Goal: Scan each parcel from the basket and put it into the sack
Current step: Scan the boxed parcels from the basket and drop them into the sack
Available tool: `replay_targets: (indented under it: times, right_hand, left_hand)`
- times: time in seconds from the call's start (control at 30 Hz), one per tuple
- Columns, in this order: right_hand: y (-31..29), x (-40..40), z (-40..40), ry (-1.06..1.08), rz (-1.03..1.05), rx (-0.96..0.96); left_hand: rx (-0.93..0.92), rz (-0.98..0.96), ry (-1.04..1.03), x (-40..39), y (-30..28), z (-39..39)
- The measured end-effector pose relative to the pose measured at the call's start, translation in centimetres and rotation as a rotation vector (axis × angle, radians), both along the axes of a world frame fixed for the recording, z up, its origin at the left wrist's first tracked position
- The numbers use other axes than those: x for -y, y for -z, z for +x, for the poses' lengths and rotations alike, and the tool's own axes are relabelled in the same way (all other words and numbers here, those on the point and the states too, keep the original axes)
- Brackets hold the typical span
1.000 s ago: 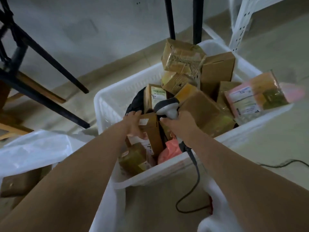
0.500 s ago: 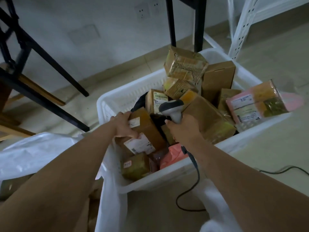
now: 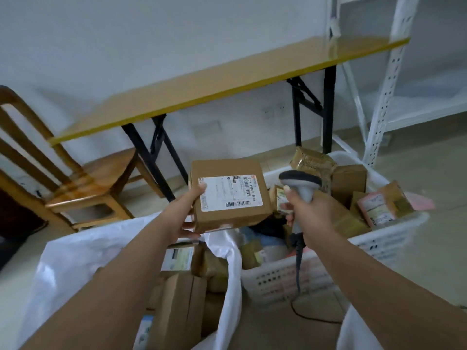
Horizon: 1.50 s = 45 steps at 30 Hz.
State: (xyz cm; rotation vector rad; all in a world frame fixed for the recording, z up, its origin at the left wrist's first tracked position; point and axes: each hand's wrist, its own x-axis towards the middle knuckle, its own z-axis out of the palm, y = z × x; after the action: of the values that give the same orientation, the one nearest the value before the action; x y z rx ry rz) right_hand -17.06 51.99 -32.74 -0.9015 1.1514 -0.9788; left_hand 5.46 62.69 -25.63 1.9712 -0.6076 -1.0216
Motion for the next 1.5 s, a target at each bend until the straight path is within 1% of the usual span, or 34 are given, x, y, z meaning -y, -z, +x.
replay_targets:
  times: [0.1, 0.17, 0.33, 0.4, 0.47, 0.53, 0.63, 0.7, 0.77, 0.9, 1.0, 1.03, 1.13, 1.23, 1.3, 1.4, 1.5]
  right_hand:
    - [-3.6, -3.2, 1.5, -0.079, -0.087, -0.002]
    - [-6.0, -4.9, 2.0, -0.092, -0.14, -0.002]
    - [-10.4, -7.8, 1.8, 0.018, -0.202, 0.056]
    - [-11.5, -8.7, 1.6, 0.066, -0.242, 0.042]
    - [-12.3, -9.3, 1.3, 0.103, -0.271, 0.024]
    - [-13.4, -9.4, 0.9, 0.112, -0.319, -0.011]
    - [-14.5, -9.4, 0.5, 0.058, -0.397, -0.101]
    - [-14.9, -9.6, 0.4, 0.024, -0.436, -0.117]
    - [-15.3, -9.9, 0.2, 0.011, -0.456, -0.108]
    - [-16.1, -10.0, 0.3, -0.019, -0.48, -0.058]
    - [-16.8, -10.1, 0.5, -0.057, -0.519, -0.089]
    - [-17.1, -10.2, 0.5, -0.072, -0.53, -0.095]
    - [-17.8, -10.3, 0.5, -0.101, -0.544, -0.07]
    - [-18.6, -10.3, 0.3, -0.09, -0.582, -0.094]
    - [-19.1, -10.1, 0.3, -0.053, -0.593, -0.145]
    - [-20.1, -10.6, 0.3, -0.042, -0.585, -0.179]
    - [-20.8, -11.7, 0.6, -0.208, -0.452, -0.093]
  left_hand:
    - [-0.06, -0.103, -0.081, -4.0, -2.4, -1.3]
    - [-0.089, -0.161, -0.093, -6.3, -4.1, -1.7]
    - [-0.145, -0.25, 0.025, -11.2, -6.2, -3.3]
    - [-0.182, -0.285, -0.003, -12.5, -6.4, -3.9]
    - [-0.187, -0.316, -0.056, -13.7, -6.9, -4.3]
    - [-0.19, -0.339, -0.061, -14.3, -7.8, -4.2]
    - [-0.174, -0.329, -0.012, -15.1, -9.4, -4.1]
    - [-0.201, -0.308, 0.002, -15.5, -10.0, -3.7]
    - [-0.242, -0.274, 0.032, -15.9, -10.4, -3.6]
    - [-0.266, -0.249, 0.098, -16.7, -10.4, -3.2]
    - [-0.307, -0.186, 0.134, -16.8, -10.0, -2.7]
    - [-0.299, -0.152, 0.157, -16.8, -9.9, -2.6]
    - [-0.2, -0.065, 0.265, -16.9, -9.4, -3.0]
    - [-0.199, -0.113, 0.3, -16.7, -8.6, -3.7]
    - [-0.224, -0.177, 0.262, -16.3, -8.0, -3.5]
    - [-0.208, -0.235, 0.124, -15.5, -7.1, -3.0]
    - [-0.108, -0.307, -0.025, -14.6, -6.0, -3.3]
